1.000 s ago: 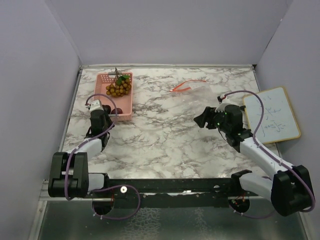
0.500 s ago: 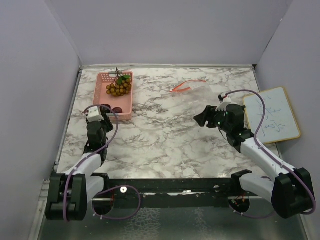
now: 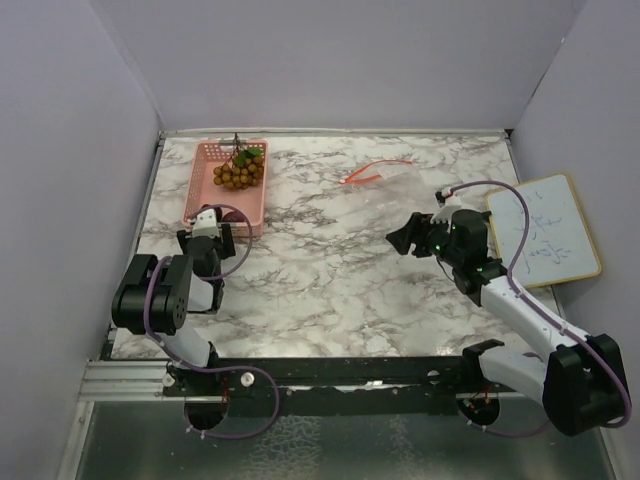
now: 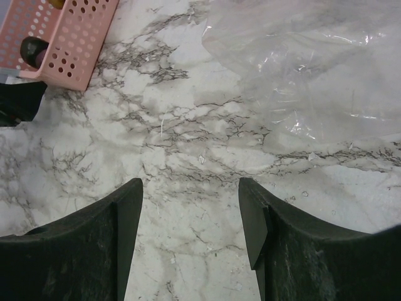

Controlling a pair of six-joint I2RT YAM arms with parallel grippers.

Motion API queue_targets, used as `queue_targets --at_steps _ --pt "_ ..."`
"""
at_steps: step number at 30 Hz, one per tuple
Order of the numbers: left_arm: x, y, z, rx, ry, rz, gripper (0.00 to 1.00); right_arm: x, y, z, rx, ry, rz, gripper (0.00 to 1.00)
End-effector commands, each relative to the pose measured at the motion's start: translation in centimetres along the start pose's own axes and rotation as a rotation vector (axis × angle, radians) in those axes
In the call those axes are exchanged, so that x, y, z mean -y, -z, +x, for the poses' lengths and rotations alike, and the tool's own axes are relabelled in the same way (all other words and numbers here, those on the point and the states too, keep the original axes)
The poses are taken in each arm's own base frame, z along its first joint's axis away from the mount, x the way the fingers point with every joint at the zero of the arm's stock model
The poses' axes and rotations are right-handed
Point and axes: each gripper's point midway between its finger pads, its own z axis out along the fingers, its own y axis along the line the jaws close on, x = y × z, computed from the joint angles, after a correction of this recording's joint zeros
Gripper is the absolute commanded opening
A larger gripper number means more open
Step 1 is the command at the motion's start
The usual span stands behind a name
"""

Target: Open the zip-top bag and remove the fake food

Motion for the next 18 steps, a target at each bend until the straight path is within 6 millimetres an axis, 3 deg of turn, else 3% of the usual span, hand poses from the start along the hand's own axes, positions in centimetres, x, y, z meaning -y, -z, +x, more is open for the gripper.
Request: queue_targets --at_steps 1,2,3,18 --pt "1.2 -0.6 -3.4 0.149 -0.030 0.064 0.86 -0.7 0.0 -0.4 0.020 0.002 -0.032 0.63" --pt "1.4 -0.5 -3.4 0.144 -0.030 0.071 0.97 -0.8 0.1 -0.5 0.021 0.001 -0.037 0.63" --pt "1.7 -0.5 -3.2 0.132 -0.034 0.091 0.98 -0.8 0.1 -0.4 0.020 -0.001 -0.038 0.63" --pt "2.4 -0.9 -3.1 0.124 -0.062 0.130 0.99 0.5 0.8 -1.0 0.033 0.048 0.047 0.63"
